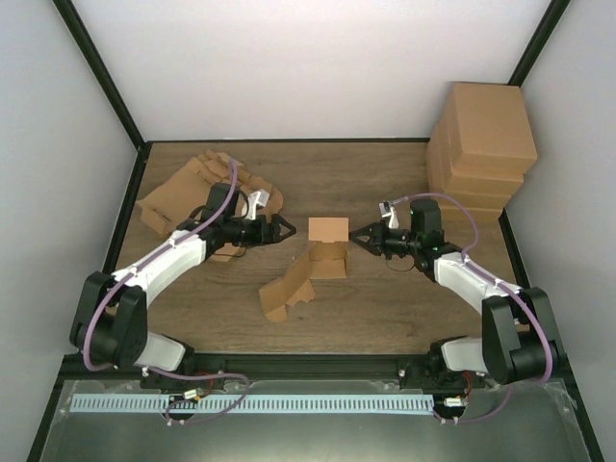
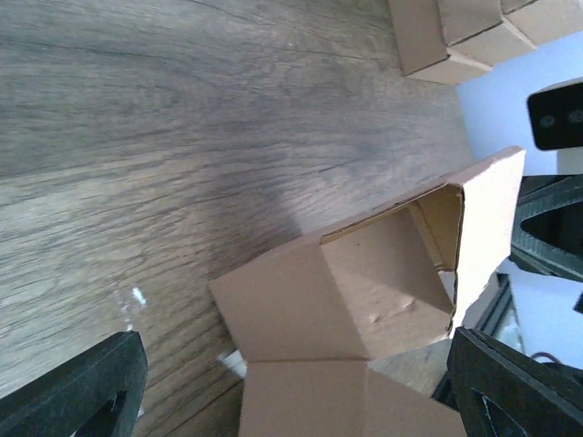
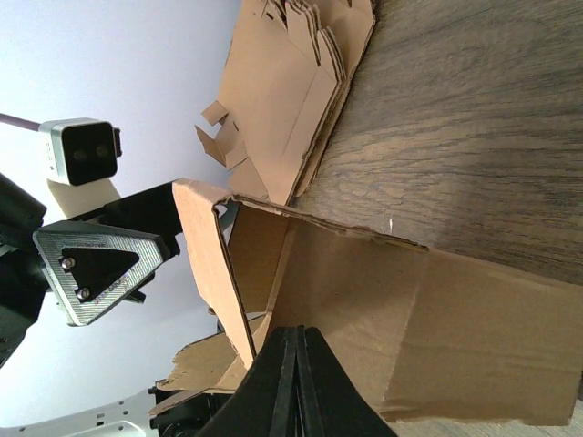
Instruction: Fold the paper box
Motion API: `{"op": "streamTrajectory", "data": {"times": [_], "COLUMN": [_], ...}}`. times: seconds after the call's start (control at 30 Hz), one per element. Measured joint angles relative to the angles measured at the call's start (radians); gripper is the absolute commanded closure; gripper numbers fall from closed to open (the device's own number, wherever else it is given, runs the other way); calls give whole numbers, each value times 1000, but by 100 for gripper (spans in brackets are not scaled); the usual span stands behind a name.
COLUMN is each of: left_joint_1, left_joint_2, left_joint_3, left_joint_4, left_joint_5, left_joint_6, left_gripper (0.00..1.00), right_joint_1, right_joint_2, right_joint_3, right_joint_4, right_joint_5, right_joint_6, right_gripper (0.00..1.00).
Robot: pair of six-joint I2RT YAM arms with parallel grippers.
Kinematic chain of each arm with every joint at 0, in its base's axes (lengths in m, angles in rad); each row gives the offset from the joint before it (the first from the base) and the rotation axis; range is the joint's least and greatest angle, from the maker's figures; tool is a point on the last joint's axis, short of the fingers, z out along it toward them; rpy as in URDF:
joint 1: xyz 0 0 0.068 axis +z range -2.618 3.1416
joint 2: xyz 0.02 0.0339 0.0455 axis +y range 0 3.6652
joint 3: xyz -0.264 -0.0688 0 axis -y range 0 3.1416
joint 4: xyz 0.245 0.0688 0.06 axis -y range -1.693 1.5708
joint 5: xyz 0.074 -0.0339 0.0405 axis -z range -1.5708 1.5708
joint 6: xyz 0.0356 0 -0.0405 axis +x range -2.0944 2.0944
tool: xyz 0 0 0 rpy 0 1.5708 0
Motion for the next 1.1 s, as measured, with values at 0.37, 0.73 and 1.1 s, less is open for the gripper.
{"op": "streamTrajectory", "data": {"times": [0.37, 0.73, 1.1], "left_joint_1": [-1, -6, -40], "left_joint_2": [174, 185, 261], "left_joint_3": [-3, -16, -13], "left_joint_4": [132, 236, 259], "left_joint_5": [169, 272, 294], "left_joint_6": [-58, -113, -120], "left_gripper": [69, 42, 41], "right_joint_1": [0, 0, 13], "right_joint_2": [17, 63, 92], "right_joint_3": [-1, -8, -25], "right_joint_4": [40, 75, 113], "right_joint_5": [-8, -44, -68], "right_joint_6": [18, 23, 23], "right_gripper": [99, 99, 99]}}
